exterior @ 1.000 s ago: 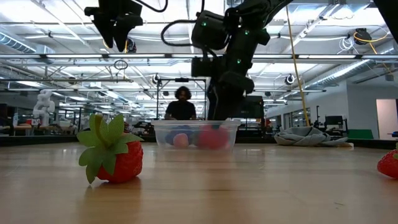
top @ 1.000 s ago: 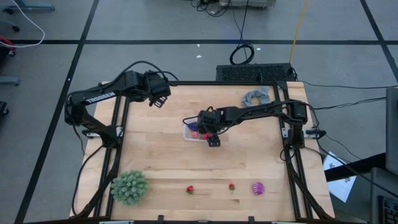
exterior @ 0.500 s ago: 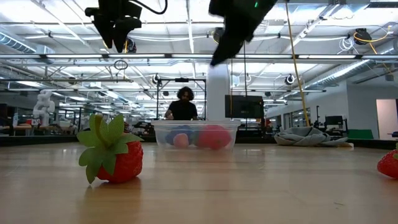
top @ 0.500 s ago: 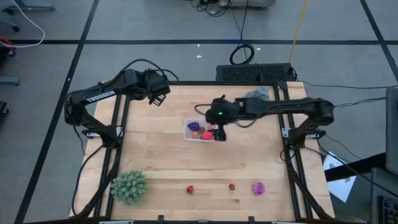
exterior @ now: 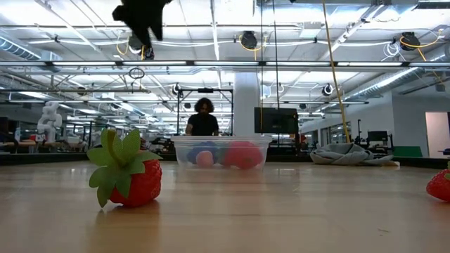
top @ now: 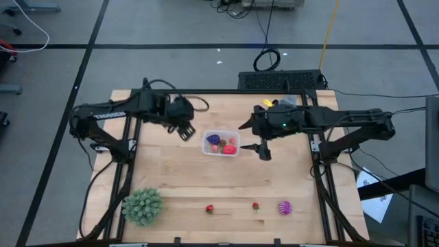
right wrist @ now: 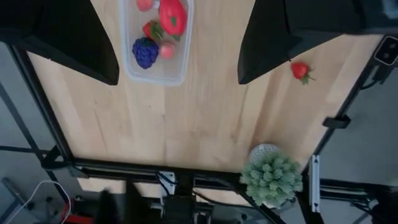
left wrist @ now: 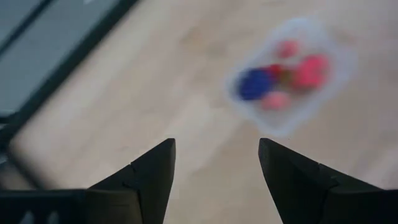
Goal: Pick and placing Produce into tupperware
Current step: Put the left strawberry into the transparent bin
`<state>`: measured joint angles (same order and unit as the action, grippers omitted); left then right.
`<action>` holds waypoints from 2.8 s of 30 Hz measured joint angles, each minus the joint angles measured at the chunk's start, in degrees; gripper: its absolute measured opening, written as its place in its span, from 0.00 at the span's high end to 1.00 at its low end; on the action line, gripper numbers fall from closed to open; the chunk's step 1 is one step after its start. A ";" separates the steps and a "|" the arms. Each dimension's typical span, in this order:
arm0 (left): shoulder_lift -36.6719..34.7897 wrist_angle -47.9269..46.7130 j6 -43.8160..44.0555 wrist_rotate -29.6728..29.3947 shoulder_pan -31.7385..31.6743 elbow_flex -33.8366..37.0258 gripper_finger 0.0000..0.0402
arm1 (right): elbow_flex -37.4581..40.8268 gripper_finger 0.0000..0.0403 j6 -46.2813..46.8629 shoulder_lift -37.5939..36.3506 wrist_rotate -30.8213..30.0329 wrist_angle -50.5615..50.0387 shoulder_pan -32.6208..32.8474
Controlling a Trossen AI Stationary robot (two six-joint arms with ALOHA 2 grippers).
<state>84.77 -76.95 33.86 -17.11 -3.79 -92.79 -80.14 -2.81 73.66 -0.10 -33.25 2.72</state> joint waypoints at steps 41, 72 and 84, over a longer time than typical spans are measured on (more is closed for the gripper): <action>27.58 24.85 5.56 12.85 34.63 -0.52 0.41 | 0.04 0.21 -0.85 -0.27 0.11 -0.41 1.53; 33.25 27.30 47.14 23.13 31.21 -0.13 0.41 | 0.04 0.21 -0.82 -0.27 0.15 -3.57 1.53; 34.05 27.69 45.31 23.17 29.89 -0.15 0.41 | 0.07 0.21 -0.81 -0.27 0.15 -3.57 1.53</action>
<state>118.83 -49.26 79.17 6.06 26.11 -92.95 -80.07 -3.62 73.38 0.05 -36.82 4.25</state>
